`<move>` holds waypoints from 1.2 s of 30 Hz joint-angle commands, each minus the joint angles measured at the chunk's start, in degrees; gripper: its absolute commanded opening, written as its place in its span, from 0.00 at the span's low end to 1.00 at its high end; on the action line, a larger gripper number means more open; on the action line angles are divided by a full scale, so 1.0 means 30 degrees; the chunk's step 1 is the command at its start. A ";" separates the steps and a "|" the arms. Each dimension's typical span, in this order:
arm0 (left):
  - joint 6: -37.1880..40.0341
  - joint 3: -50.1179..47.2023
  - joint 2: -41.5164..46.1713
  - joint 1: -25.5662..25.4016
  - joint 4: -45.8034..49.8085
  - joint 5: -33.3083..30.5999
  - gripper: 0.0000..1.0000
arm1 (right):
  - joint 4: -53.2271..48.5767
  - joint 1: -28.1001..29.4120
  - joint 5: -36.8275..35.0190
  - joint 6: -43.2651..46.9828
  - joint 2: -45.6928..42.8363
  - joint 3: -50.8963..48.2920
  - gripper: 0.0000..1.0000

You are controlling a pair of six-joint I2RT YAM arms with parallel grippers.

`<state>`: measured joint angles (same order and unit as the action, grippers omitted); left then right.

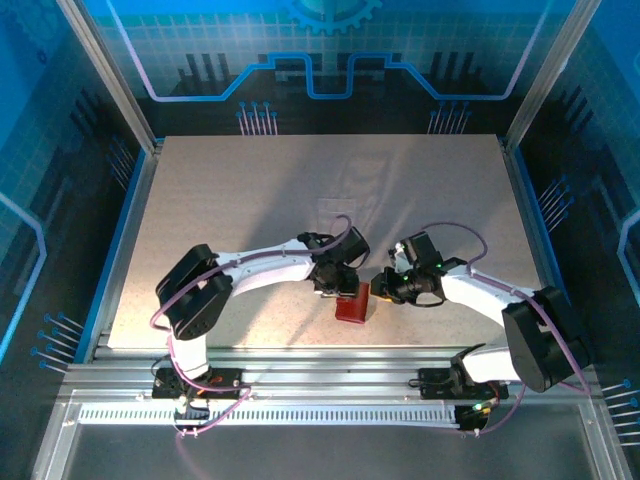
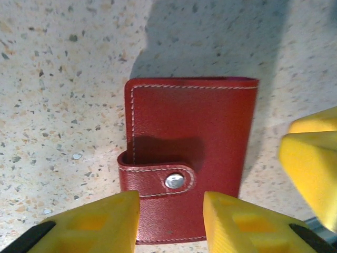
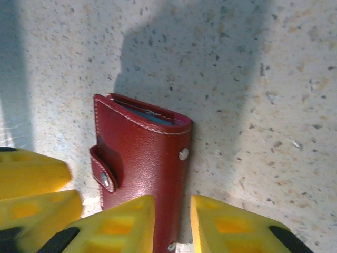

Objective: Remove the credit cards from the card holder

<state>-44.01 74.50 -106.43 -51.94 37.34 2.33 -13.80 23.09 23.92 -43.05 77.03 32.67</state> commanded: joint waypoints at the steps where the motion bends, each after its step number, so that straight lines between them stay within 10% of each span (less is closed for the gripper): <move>1: 0.0503 0.0767 -0.0708 -0.0150 0.1087 -0.0148 0.36 | 0.1101 -0.0467 0.1630 -0.0328 0.0068 -0.0480 0.26; 23: 0.0893 0.1571 -0.2637 -0.0176 0.1619 0.0487 0.41 | 0.1232 -0.0468 0.2376 -0.0133 0.3112 0.0309 0.31; 36: 0.0827 0.1293 -0.2362 -0.0176 0.1430 0.0260 0.25 | 0.0056 -0.0323 0.1823 0.0792 0.3465 0.1028 0.32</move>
<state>-41.85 78.52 -112.57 -52.03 40.47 2.74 -11.97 22.06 30.00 -41.74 86.59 34.61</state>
